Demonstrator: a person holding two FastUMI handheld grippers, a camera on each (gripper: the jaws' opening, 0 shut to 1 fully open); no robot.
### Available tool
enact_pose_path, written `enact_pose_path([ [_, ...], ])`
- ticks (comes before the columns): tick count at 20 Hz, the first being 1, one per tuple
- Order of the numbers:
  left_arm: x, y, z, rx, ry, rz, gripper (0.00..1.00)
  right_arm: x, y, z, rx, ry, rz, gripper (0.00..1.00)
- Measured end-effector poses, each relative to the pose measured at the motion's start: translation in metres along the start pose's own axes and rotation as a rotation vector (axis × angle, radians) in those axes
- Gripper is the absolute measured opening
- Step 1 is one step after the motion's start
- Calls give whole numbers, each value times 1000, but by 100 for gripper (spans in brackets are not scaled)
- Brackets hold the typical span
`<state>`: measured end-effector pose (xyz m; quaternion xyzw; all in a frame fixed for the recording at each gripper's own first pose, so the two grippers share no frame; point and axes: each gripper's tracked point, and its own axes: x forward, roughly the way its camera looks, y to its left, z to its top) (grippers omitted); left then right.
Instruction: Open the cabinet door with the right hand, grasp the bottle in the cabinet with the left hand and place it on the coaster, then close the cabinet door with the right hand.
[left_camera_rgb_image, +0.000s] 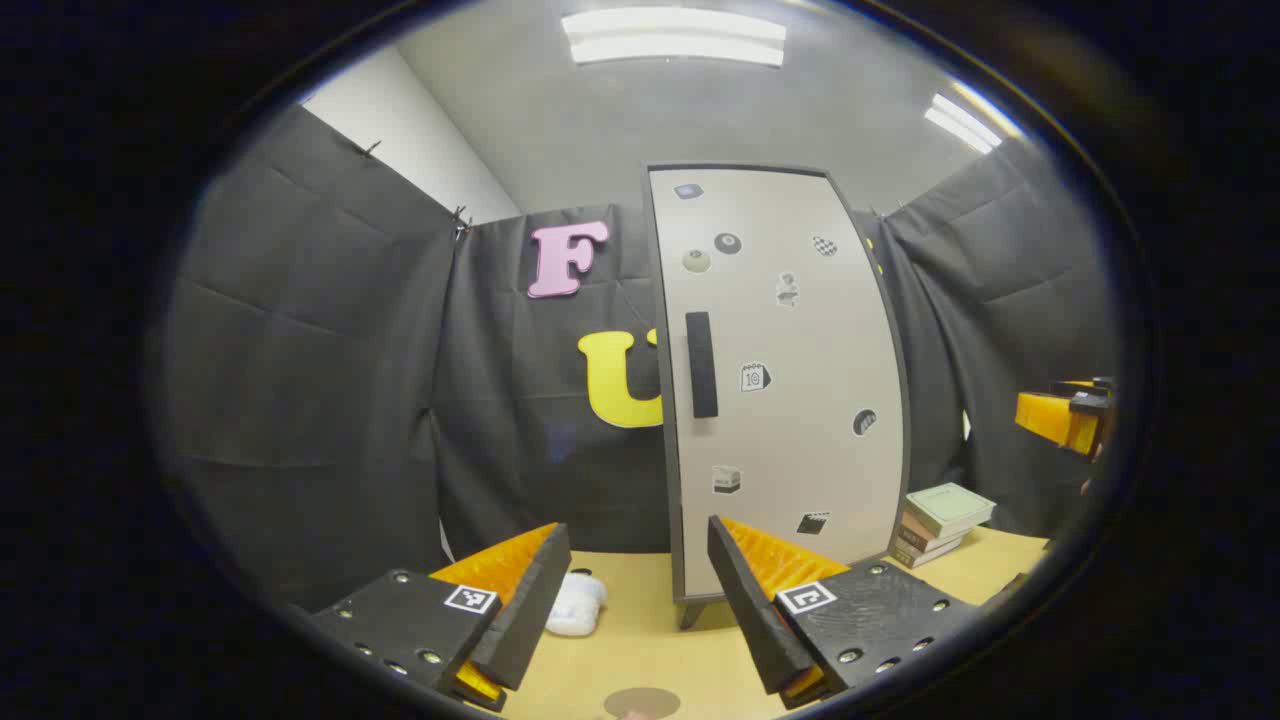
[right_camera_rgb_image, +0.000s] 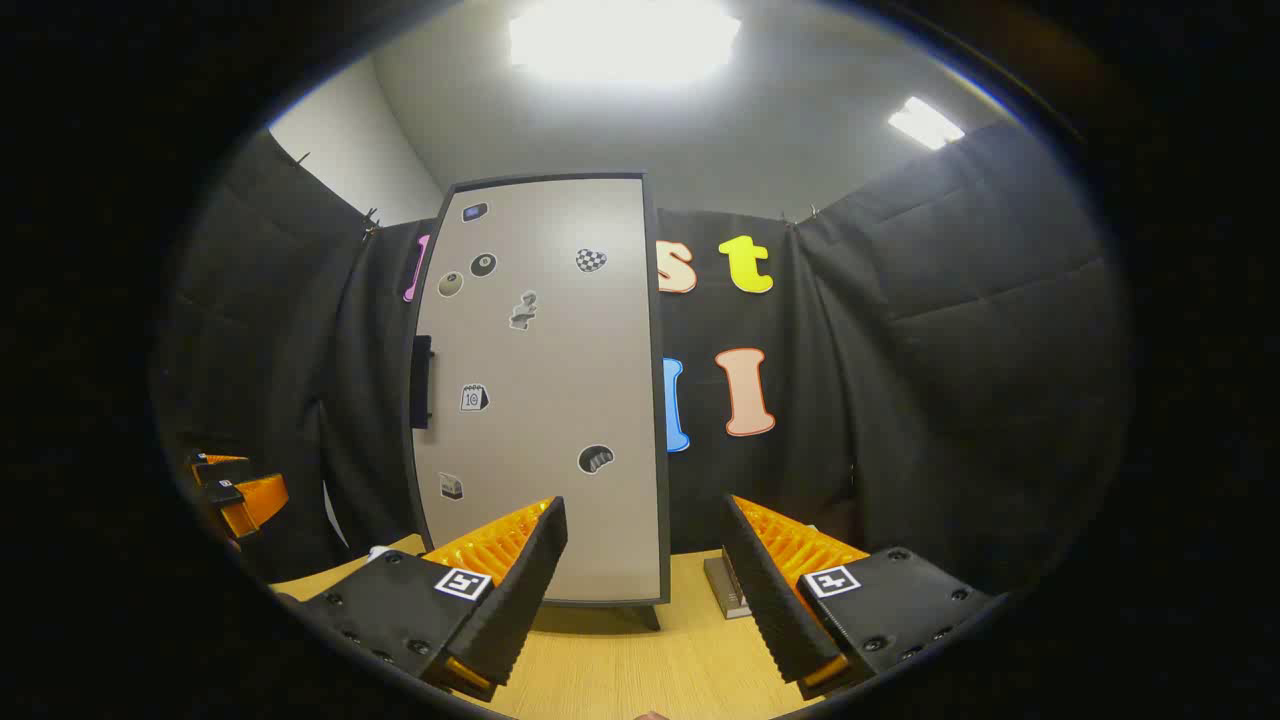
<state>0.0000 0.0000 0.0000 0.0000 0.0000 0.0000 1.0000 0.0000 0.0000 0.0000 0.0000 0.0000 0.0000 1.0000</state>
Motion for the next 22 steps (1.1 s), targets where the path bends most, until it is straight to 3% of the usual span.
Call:
enact_pose_path([
  [22, 8, -4, 1, 15, -5, 8, 84, 15, -7, -4, 2, 3, -6, 98],
])
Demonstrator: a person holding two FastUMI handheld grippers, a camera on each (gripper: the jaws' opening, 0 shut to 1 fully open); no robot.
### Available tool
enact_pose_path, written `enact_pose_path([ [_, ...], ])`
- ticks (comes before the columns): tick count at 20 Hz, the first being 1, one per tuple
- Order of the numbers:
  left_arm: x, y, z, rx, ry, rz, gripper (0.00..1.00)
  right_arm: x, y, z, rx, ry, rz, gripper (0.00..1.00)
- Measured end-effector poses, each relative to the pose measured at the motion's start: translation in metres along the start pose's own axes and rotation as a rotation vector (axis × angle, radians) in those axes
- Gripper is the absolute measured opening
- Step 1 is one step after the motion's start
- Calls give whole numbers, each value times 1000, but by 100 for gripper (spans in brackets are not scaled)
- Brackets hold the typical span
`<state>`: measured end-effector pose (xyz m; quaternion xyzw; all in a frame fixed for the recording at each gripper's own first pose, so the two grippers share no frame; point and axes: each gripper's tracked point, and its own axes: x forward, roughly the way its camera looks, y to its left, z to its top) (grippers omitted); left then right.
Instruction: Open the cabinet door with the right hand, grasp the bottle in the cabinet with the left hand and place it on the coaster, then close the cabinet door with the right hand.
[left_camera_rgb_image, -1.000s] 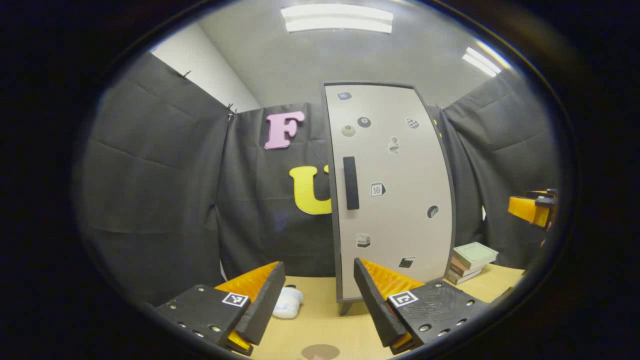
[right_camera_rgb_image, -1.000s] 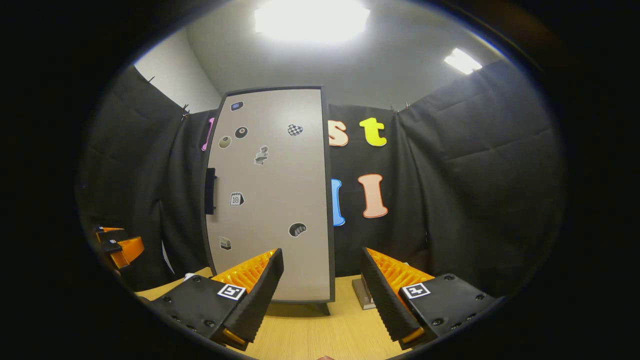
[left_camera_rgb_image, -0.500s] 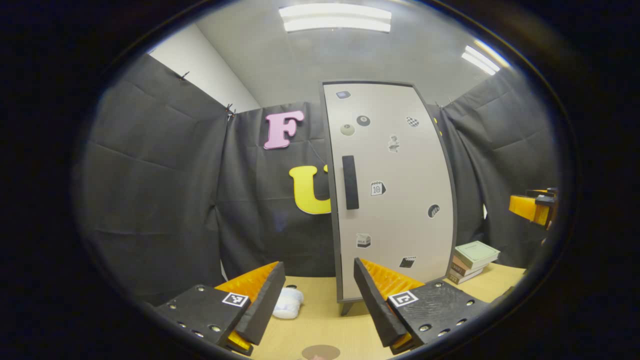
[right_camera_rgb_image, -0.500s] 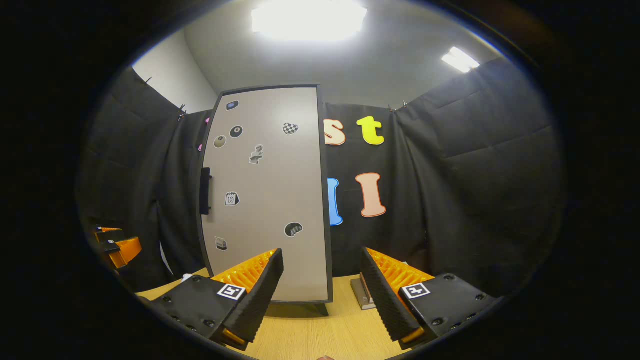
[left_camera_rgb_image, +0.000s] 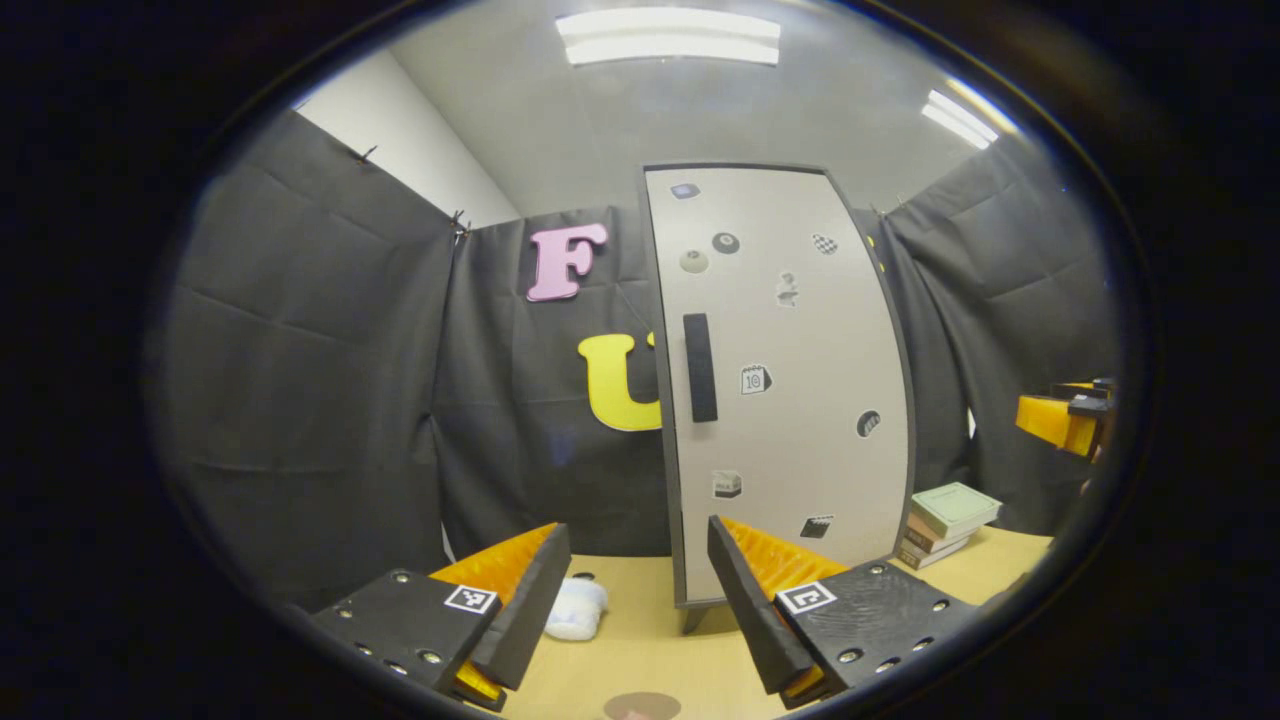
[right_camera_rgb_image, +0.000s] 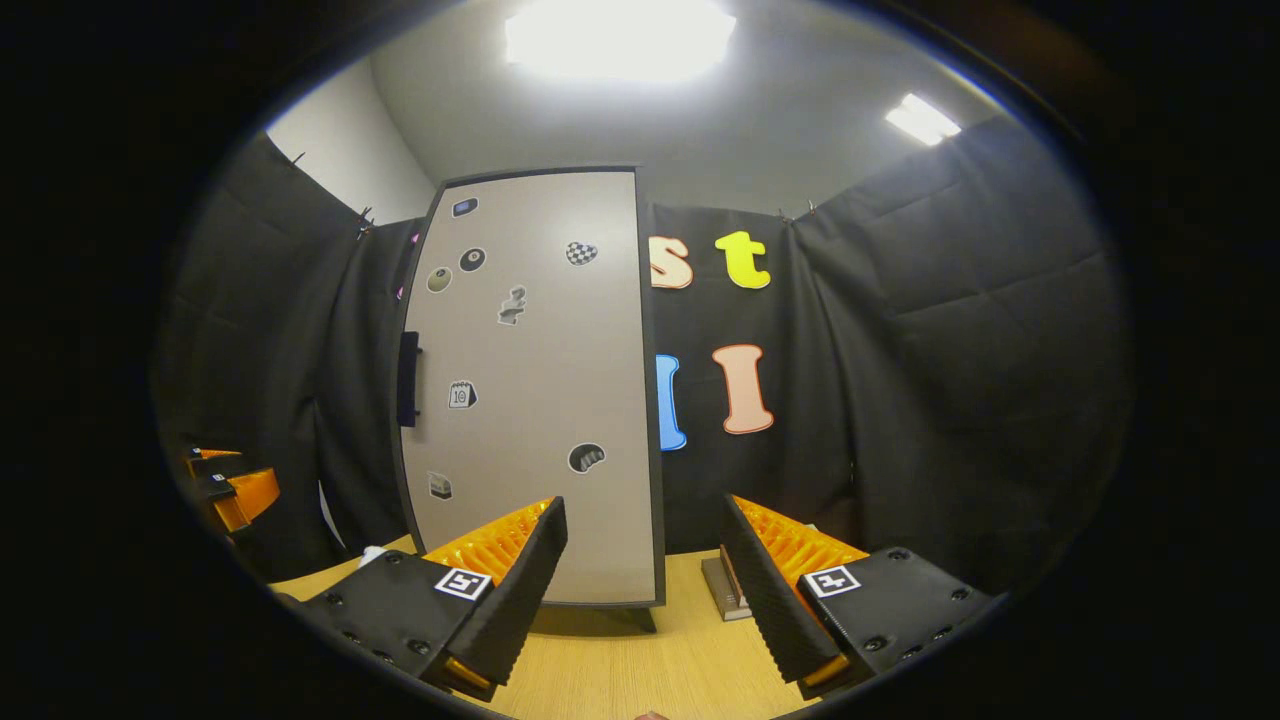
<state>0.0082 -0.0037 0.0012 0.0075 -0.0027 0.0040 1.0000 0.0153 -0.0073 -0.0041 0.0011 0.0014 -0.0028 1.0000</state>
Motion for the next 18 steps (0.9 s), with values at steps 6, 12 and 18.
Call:
enact_pose_path([
  [6, -3, 11, 0, -1, 1, 24, 86, 7, 9, 7, 5, -5, 19, 98],
  [12, -10, 36, 1, 9, -4, 76, 86, 28, 20, 16, -4, -5, 41, 98],
  [18, -23, 73, -4, 13, 14, 161, 86, 53, 42, 31, -4, -11, 85, 98],
])
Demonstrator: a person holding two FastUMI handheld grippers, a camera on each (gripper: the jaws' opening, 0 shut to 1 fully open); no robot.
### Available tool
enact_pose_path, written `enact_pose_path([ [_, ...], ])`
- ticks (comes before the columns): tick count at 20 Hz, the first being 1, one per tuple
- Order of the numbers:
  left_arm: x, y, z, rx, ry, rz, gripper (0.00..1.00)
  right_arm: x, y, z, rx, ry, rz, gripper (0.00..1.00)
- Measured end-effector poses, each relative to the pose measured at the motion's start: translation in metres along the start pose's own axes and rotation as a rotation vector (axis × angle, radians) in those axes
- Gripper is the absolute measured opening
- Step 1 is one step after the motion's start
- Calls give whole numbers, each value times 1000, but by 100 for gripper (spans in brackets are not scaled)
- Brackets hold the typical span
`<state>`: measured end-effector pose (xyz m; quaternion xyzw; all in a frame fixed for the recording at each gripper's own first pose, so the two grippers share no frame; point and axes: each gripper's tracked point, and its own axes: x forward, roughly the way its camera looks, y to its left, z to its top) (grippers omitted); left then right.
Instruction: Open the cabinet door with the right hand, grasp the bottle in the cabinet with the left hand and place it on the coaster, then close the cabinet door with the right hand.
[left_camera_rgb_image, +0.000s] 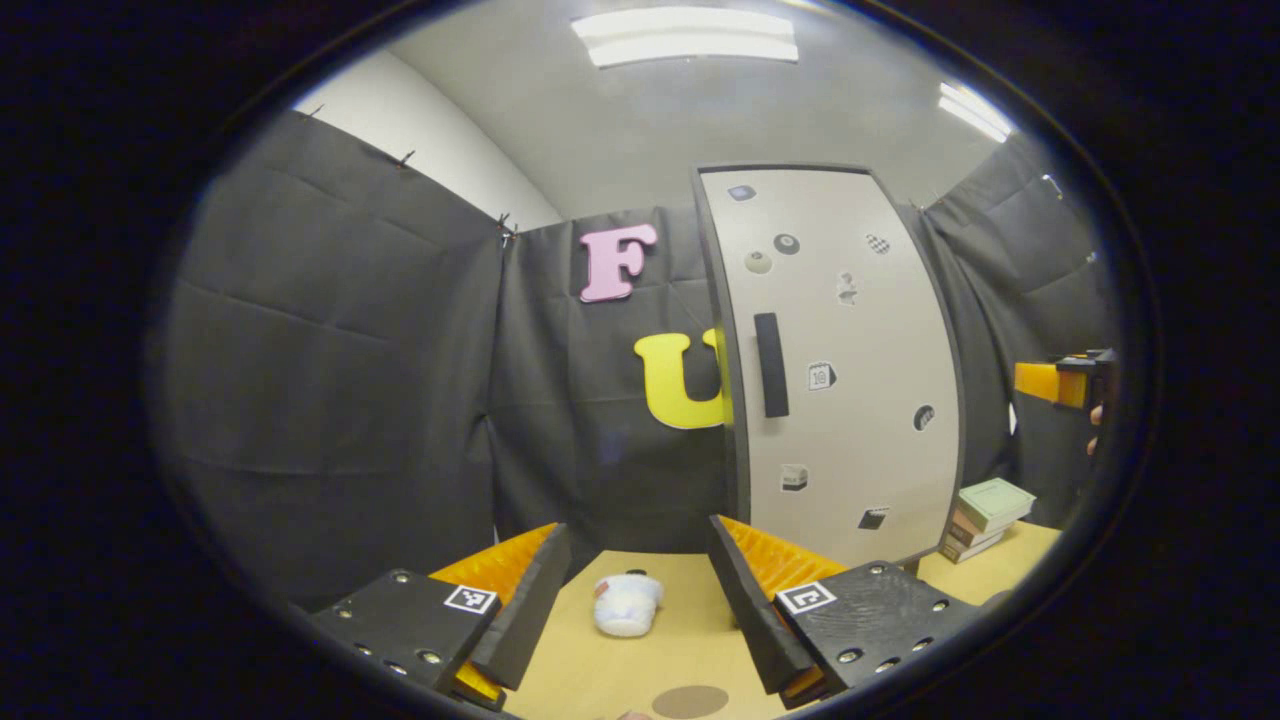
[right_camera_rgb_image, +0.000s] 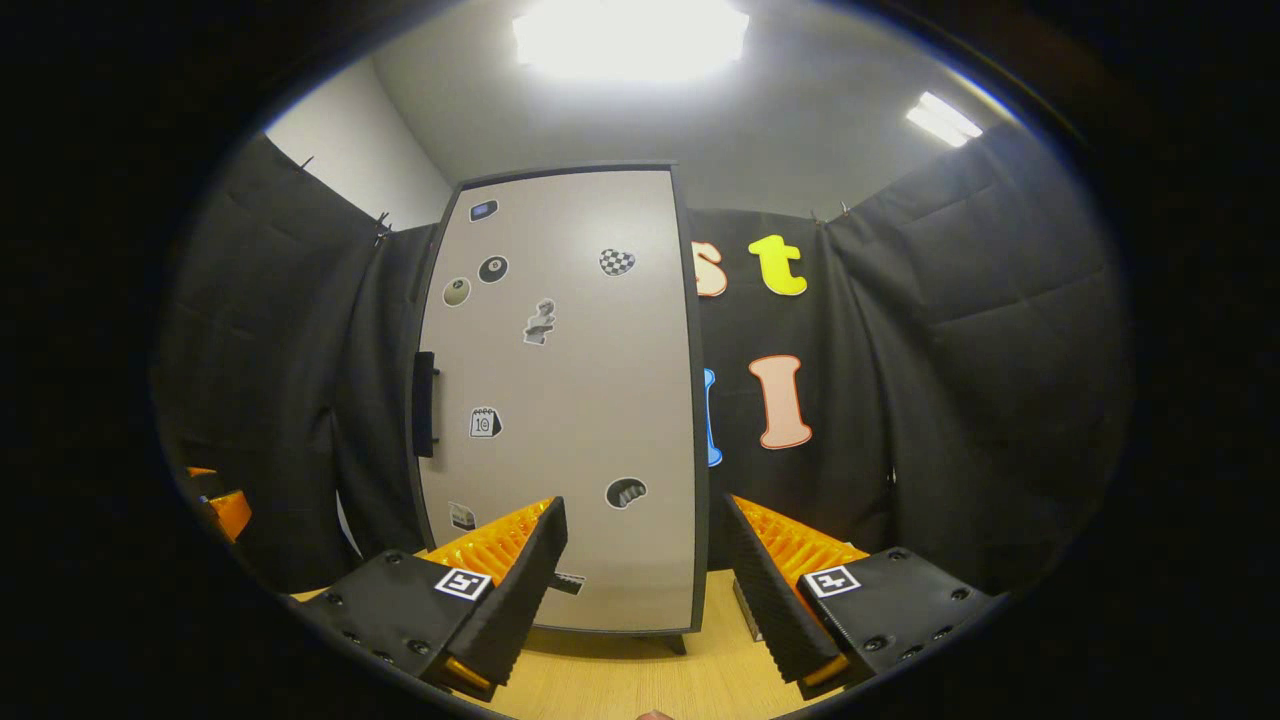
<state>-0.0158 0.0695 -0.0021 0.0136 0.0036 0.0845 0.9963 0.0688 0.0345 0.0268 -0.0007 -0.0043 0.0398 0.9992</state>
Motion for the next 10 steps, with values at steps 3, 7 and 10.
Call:
enact_pose_path([
  [3, -8, 26, -1, 5, 6, 50, 86, 15, 16, 9, 6, -7, 28, 98],
  [7, -16, 57, -4, 17, 16, 116, 86, 36, 44, 23, 30, -10, 80, 98],
  [10, -25, 79, -9, 22, 27, 165, 84, 51, 68, 32, 13, -13, 115, 98],
])
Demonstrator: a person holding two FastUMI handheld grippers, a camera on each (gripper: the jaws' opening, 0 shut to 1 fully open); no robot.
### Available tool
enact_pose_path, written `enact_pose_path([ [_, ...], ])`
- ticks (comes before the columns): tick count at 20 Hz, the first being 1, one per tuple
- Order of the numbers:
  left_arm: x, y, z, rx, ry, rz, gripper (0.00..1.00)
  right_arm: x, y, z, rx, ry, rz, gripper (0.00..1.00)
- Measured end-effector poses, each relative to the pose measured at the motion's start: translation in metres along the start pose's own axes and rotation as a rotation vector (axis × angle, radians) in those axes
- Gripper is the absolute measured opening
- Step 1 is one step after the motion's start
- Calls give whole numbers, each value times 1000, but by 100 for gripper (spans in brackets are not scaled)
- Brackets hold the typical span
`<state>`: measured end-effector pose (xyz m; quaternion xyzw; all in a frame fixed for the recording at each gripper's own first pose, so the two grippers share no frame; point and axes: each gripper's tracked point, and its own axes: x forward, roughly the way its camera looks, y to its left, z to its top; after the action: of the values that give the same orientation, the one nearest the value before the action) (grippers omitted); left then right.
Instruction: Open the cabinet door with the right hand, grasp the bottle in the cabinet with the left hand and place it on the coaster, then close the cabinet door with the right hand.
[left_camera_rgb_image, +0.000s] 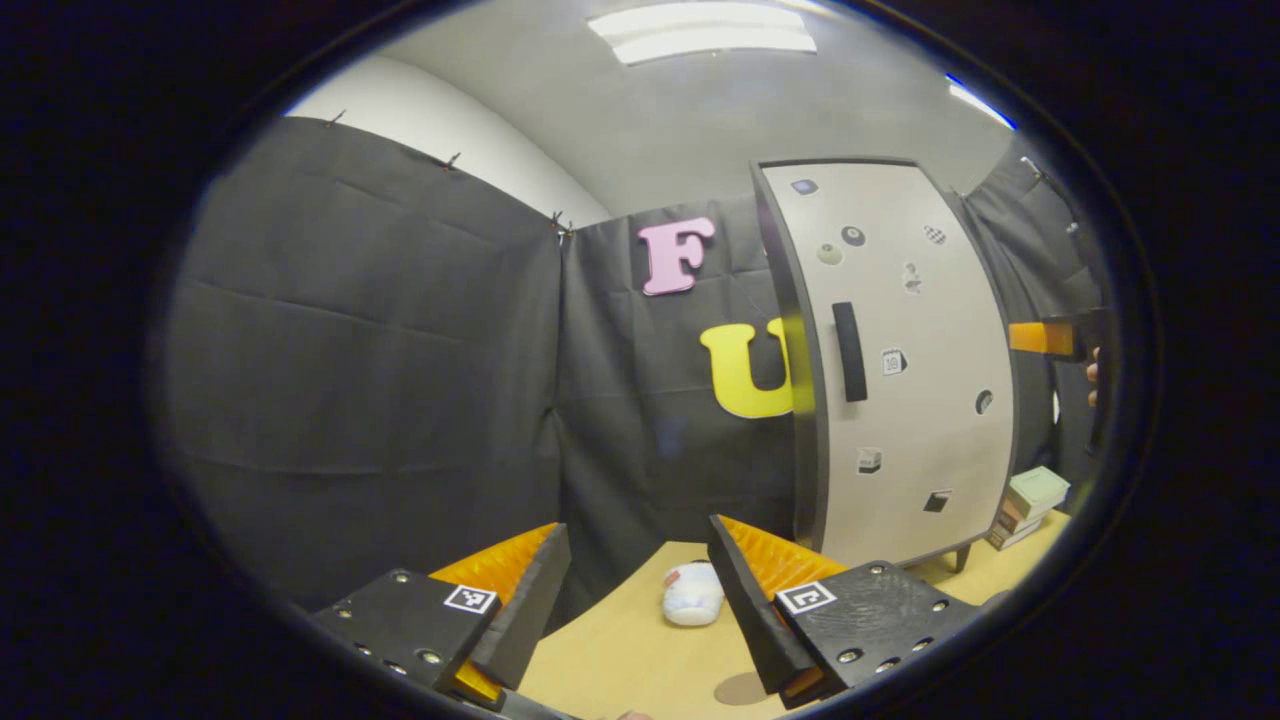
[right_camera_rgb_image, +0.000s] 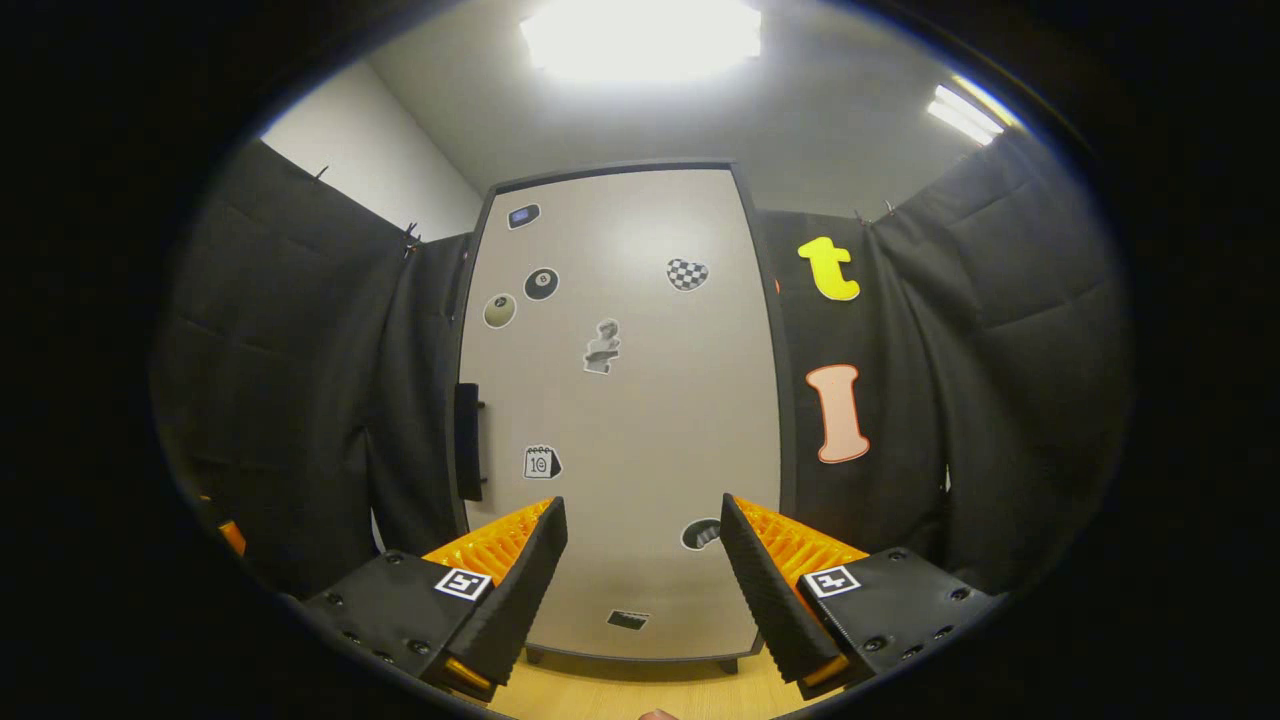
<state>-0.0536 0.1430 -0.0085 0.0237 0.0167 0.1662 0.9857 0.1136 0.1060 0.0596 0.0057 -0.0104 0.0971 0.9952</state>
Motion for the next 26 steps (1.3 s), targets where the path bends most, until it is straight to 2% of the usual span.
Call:
enact_pose_path([
  [6, -14, 49, -9, 8, 15, 103, 84, 38, 48, 19, -10, -5, 70, 98],
  [14, -35, 108, -23, 43, 41, 218, 86, 85, 109, 14, 42, 81, 137, 98],
  [20, -44, 139, -31, 61, 61, 269, 84, 115, 145, 1, 56, 133, 154, 98],
  [26, -42, 159, -38, 79, 75, 284, 86, 143, 172, -14, 68, 189, 146, 97],
])
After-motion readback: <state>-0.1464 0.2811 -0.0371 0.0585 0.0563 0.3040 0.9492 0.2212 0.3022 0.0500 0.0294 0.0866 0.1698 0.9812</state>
